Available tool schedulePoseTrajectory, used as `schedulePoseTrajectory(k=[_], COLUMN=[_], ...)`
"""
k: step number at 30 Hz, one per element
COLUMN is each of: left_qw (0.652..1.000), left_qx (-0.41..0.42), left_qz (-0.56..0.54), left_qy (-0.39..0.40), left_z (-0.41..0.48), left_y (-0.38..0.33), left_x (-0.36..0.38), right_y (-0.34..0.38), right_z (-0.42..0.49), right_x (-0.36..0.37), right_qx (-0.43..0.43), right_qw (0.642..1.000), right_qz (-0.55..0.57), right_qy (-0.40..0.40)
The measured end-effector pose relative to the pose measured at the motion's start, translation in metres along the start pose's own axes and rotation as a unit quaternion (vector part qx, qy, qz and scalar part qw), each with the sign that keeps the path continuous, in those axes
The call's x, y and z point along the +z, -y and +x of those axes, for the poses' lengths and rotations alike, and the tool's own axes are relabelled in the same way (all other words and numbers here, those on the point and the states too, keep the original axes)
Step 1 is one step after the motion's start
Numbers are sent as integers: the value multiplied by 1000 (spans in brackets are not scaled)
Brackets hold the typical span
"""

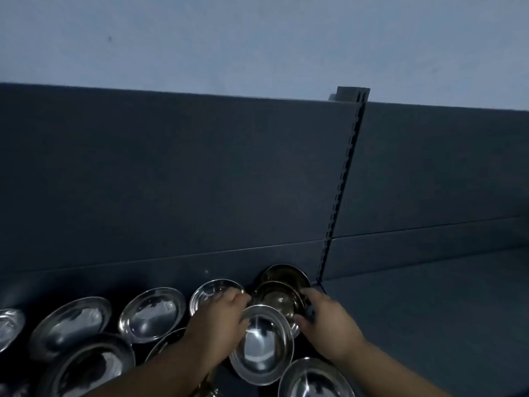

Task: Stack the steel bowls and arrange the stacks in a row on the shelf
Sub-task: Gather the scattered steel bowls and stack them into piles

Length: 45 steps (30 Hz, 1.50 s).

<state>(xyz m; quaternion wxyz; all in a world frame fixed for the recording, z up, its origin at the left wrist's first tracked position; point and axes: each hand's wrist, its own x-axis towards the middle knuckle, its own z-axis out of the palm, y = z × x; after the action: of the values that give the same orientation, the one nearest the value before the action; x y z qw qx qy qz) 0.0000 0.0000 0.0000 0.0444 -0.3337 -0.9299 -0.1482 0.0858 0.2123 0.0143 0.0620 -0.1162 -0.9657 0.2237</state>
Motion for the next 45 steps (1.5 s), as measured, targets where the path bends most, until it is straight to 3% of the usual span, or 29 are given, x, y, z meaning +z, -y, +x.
schedulePoseTrajectory(k=[3,12,18,26,30,38,42,45], left_qw=[999,998,990,914,876,859,857,855], left_qx=[38,-63,-106,-285,-362,-398,-416,-424], left_qz=[23,-31,-72,-209,-254,-267,-258,-253], left_qy=[-19,-12,-64,-200,-191,-178,-159,-156], left_z=[3,8,8,-11,-15,-23,-25,-28], left_y=[1,-14,-35,-69,-79,-87,-87,-86], left_x=[5,2,-26,-33,-13,7,13,17], right_y=[-2,-11,-25,-54,-57,-62,-66,-71], right_z=[9,23,32,30,23,21,24,37], right_x=[1,-2,-22,-25,-17,-8,-10,-13], right_qx=[-7,-52,-92,-17,44,26,58,95], right_qw=[1000,992,988,976,930,907,910,957], right_qz=[27,119,124,199,330,363,367,259], right_qy=[8,-3,-3,84,157,214,184,86])
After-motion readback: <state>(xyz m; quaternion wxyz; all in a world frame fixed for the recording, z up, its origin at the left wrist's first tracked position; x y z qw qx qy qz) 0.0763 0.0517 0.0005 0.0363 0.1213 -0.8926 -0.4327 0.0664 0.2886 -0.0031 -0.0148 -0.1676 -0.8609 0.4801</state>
